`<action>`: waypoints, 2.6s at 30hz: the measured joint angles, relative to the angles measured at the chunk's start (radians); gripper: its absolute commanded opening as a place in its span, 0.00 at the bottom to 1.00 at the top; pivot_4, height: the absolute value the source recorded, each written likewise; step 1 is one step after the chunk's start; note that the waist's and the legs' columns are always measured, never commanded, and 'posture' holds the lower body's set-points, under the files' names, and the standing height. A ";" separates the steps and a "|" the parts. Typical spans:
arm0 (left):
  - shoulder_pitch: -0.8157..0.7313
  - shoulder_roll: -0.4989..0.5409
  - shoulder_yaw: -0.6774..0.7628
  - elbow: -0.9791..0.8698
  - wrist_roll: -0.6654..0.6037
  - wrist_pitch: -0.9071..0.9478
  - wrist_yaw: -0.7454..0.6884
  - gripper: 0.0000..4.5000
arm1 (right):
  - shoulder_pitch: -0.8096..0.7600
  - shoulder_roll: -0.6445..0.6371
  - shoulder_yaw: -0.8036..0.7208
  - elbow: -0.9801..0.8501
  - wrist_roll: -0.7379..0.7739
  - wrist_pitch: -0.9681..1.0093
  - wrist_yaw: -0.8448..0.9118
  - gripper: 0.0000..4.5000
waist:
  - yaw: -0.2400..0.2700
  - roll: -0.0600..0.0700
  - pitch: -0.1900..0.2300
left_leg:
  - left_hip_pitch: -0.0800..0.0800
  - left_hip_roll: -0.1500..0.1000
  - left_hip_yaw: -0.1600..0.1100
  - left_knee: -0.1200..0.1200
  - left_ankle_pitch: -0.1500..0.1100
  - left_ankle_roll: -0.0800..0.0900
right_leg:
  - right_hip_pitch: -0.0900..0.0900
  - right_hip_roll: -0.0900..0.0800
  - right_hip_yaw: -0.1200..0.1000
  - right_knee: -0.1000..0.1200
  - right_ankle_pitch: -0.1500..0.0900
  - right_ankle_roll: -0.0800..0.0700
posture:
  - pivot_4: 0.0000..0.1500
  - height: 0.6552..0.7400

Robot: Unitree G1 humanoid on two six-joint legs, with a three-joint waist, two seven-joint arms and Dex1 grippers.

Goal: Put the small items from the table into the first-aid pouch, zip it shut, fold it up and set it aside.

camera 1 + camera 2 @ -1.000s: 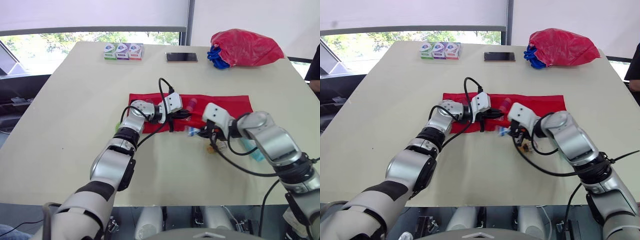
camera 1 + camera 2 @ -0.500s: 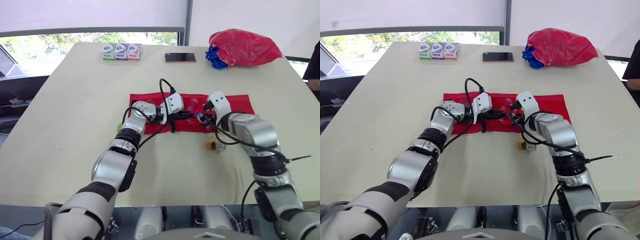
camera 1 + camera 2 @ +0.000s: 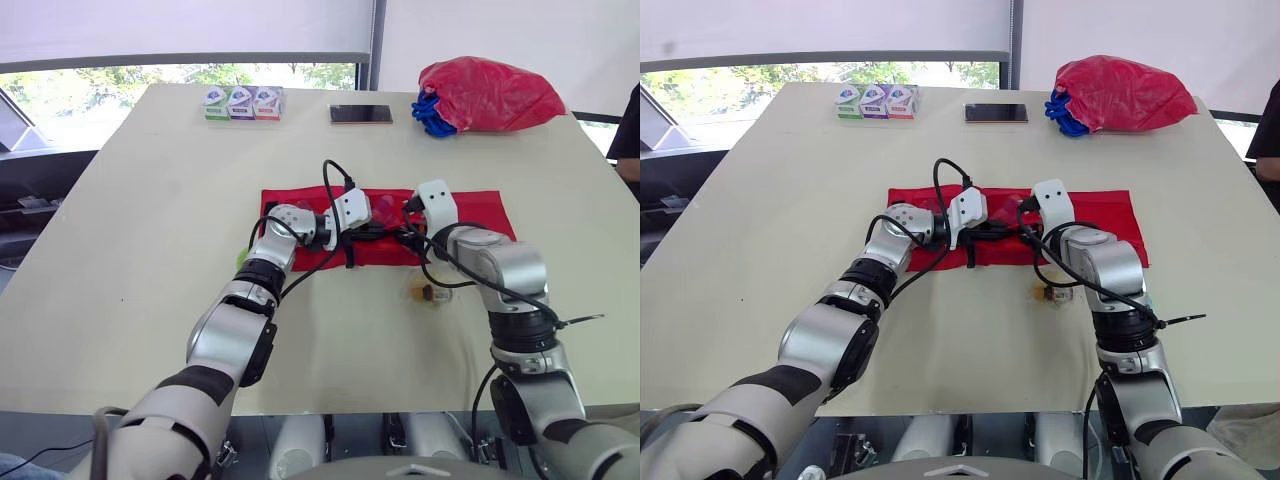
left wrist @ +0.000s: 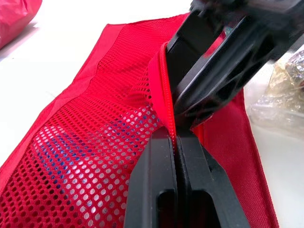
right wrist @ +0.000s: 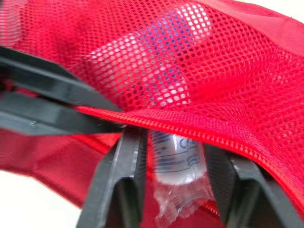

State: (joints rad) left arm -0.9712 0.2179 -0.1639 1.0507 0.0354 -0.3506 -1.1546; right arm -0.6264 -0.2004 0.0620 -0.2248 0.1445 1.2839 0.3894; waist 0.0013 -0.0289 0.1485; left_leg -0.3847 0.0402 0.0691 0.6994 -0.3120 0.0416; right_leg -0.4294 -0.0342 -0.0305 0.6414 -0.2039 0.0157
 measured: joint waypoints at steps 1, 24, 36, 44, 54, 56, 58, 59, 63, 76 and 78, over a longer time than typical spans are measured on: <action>0.001 0.001 0.000 0.000 0.000 0.000 0.000 0.00 | 0.007 -0.021 0.002 -0.029 0.020 0.020 0.018 0.41 | 0.000 0.000 0.000 | -0.001 0.000 -0.001 0.000 0.000 0.000 | 0.000 0.000 -0.001 0.000 0.000 0.000 | 1.00 1.00; 0.001 0.000 -0.001 0.000 0.000 0.005 -0.001 0.00 | 0.094 -0.247 0.189 -0.044 0.063 -0.184 0.075 0.02 | -0.013 0.000 0.000 | 0.000 0.000 0.001 0.000 0.000 0.000 | 0.000 0.000 0.001 -0.001 0.000 0.000 | 1.00 1.00; 0.001 0.000 -0.001 -0.003 0.000 0.016 -0.002 0.00 | 0.014 -0.145 0.204 0.155 0.006 -0.351 0.059 0.02 | -0.014 0.000 0.000 | 0.000 0.000 0.001 0.000 0.000 0.000 | 0.000 0.000 0.001 -0.001 0.000 0.000 | 1.00 1.00; 0.002 0.003 0.000 -0.010 0.000 0.017 0.000 0.00 | -0.017 -0.089 0.229 0.288 -0.066 -0.506 0.037 0.02 | -0.015 0.000 0.000 | 0.000 0.000 0.001 0.000 0.000 0.000 | 0.000 0.000 0.001 -0.001 0.000 0.000 | 1.00 1.00; 0.003 0.014 0.000 -0.013 0.000 0.017 0.003 0.00 | 0.037 -0.121 0.212 0.190 -0.050 -0.503 0.094 0.02 | -0.014 0.000 0.000 | 0.000 0.001 0.000 0.000 0.000 0.000 | 0.000 0.000 0.001 -0.001 0.000 0.000 | 1.00 1.00; 0.003 0.017 0.001 -0.011 0.000 0.018 0.008 0.00 | 0.084 -0.161 0.183 0.063 -0.008 -0.460 0.133 0.02 | -0.013 0.000 0.000 | -0.001 0.001 0.000 0.000 0.000 0.000 | 0.000 0.000 0.001 -0.001 0.000 0.000 | 1.00 1.00; 0.002 0.017 0.001 -0.008 0.000 0.018 0.009 0.00 | 0.120 -0.188 0.159 -0.026 0.028 -0.434 0.161 0.02 | -0.012 0.000 0.000 | -0.001 0.001 0.000 0.000 0.000 0.000 | 0.000 0.000 0.000 -0.001 0.000 0.000 | 1.00 1.00; 0.002 0.016 0.001 -0.007 0.000 0.018 0.010 0.00 | 0.145 -0.210 0.145 -0.083 0.049 -0.417 0.177 0.02 | -0.012 0.000 0.000 | -0.001 0.001 0.000 0.000 0.000 0.000 | 0.000 0.000 0.000 -0.001 0.000 0.000 | 1.00 1.00; 0.002 0.013 0.002 -0.004 -0.002 0.018 0.015 0.00 | 0.269 -0.300 0.025 -0.261 0.159 -0.357 0.239 0.02 | -0.008 0.000 0.000 | -0.001 0.000 0.000 0.000 0.000 0.001 | 0.000 0.000 0.000 -0.001 0.000 0.000 | 1.00 1.00; 0.005 0.022 0.016 0.001 -0.027 0.041 -0.027 0.00 | 0.816 -0.515 -0.597 -0.329 0.442 -0.728 0.681 0.39 | -0.003 -0.001 0.001 | 0.004 -0.001 0.000 0.000 -0.001 0.001 | 0.004 0.001 0.004 -0.002 -0.003 0.005 | 1.00 1.00; 0.004 0.021 0.016 0.002 -0.026 0.040 -0.027 0.00 | 0.869 -0.557 -0.705 -0.290 0.507 -0.737 0.759 0.59 | -0.001 -0.001 0.000 | 0.004 -0.001 0.000 0.000 -0.001 0.001 | 0.004 0.001 0.005 -0.002 -0.003 0.005 | 1.00 1.00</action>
State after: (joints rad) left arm -0.9676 0.2388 -0.1481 1.0524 0.0089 -0.3109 -1.1816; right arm 0.2429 -0.7575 -0.6432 -0.5151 0.6510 0.5471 1.1482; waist 0.0003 -0.0294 0.1489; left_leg -0.3811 0.0389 0.0692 0.6995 -0.3128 0.0430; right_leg -0.4253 -0.0334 -0.0260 0.6395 -0.2068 0.0210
